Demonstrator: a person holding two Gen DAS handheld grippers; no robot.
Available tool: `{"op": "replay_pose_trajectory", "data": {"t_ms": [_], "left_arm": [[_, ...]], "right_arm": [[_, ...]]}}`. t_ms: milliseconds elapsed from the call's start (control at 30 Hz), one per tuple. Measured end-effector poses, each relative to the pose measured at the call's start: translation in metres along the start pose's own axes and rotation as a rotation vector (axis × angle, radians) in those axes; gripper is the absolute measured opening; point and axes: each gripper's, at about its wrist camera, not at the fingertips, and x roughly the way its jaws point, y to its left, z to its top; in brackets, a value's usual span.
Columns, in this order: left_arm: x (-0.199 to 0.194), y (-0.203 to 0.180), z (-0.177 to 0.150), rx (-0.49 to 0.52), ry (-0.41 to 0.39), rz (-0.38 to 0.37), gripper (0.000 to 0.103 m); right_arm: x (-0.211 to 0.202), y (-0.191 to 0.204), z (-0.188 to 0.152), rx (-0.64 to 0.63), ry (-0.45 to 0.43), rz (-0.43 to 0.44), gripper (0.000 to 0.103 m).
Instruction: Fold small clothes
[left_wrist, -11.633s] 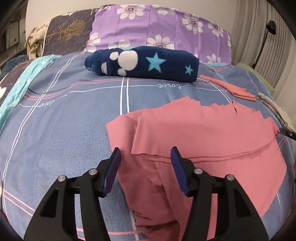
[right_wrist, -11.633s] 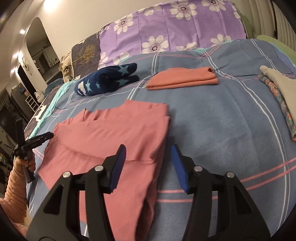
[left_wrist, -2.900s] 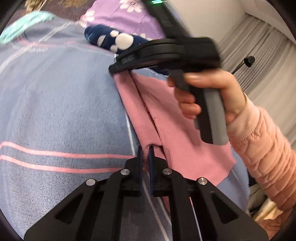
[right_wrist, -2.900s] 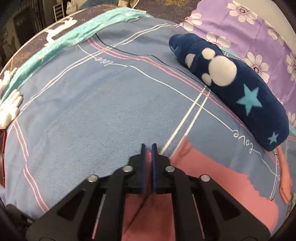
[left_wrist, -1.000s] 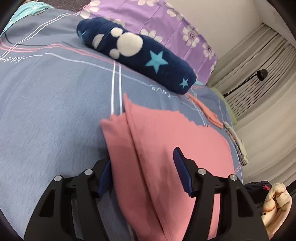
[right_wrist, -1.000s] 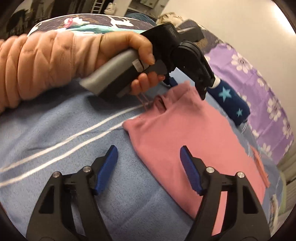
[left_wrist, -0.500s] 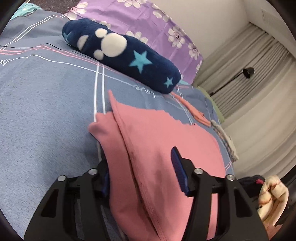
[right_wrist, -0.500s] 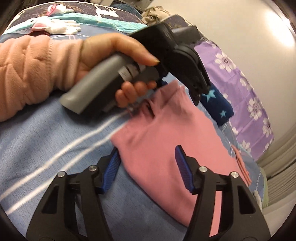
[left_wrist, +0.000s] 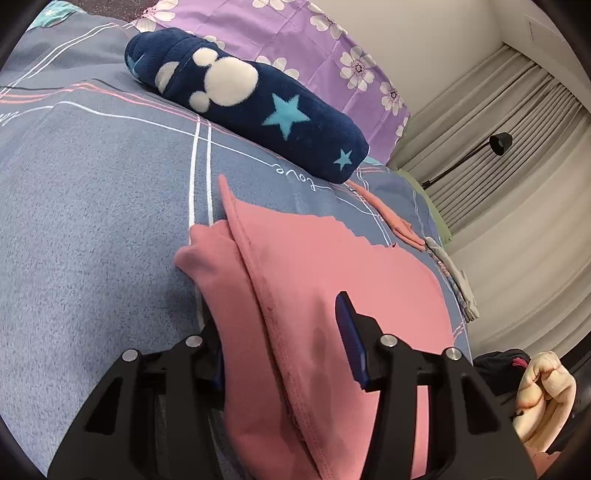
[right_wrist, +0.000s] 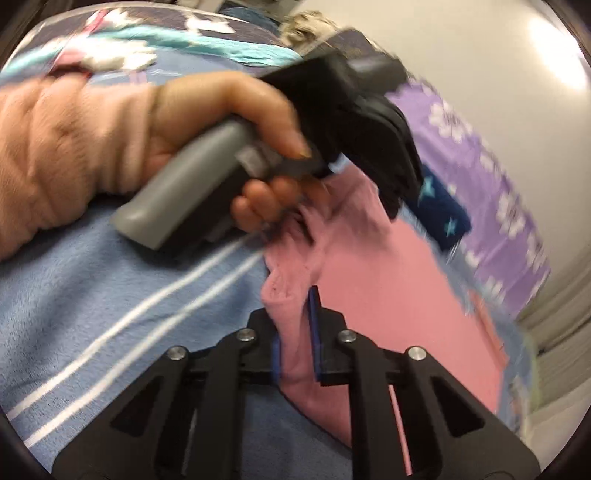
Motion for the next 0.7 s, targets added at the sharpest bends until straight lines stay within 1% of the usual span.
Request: {"op": "replay_pose_trajectory", "data": {"t_ms": [33, 100, 167, 200, 300, 433, 500, 533, 600, 700], "left_arm": [[0.001, -0.001, 0.000, 0.006, -0.001, 0.005, 0.049], [0.001, -0.002, 0.000, 0.013, -0.004, 0.018, 0.043], [0.001, 0.002, 0.000, -0.010, -0.006, 0.014, 0.027], [0.002, 0.006, 0.000, -0.030, -0.006, 0.011, 0.021], [0.001, 0.010, 0.000, -0.050, -0.009, -0.002, 0.019], [0.001, 0.003, 0.000, -0.027, -0.009, 0.035, 0.016], [0.001, -0.002, 0.001, -0.013, -0.005, 0.062, 0.015], [0.001, -0.008, 0.003, 0.001, -0.001, 0.085, 0.015], [-0.001, -0.016, 0.008, 0.016, 0.001, 0.103, 0.015], [-0.007, -0.036, 0.020, 0.033, -0.011, 0.106, 0.015]], "right_arm": [[0.002, -0.003, 0.001, 0.023, 0.009, 0.020, 0.011], [0.002, -0.006, 0.001, 0.045, 0.009, 0.035, 0.011], [0.001, -0.005, 0.001, 0.045, 0.006, 0.039, 0.009], [0.001, -0.005, 0.001, 0.045, 0.002, 0.042, 0.009], [0.001, -0.013, 0.001, 0.075, -0.001, 0.067, 0.008], [-0.004, -0.025, 0.001, 0.144, -0.010, 0.109, 0.006], [-0.012, -0.036, 0.000, 0.194, -0.031, 0.128, 0.006], [-0.015, -0.042, 0.000, 0.215, -0.041, 0.136, 0.006], [-0.022, -0.055, -0.001, 0.263, -0.059, 0.155, 0.006], [-0.030, -0.075, -0.003, 0.335, -0.087, 0.191, 0.006]]}}
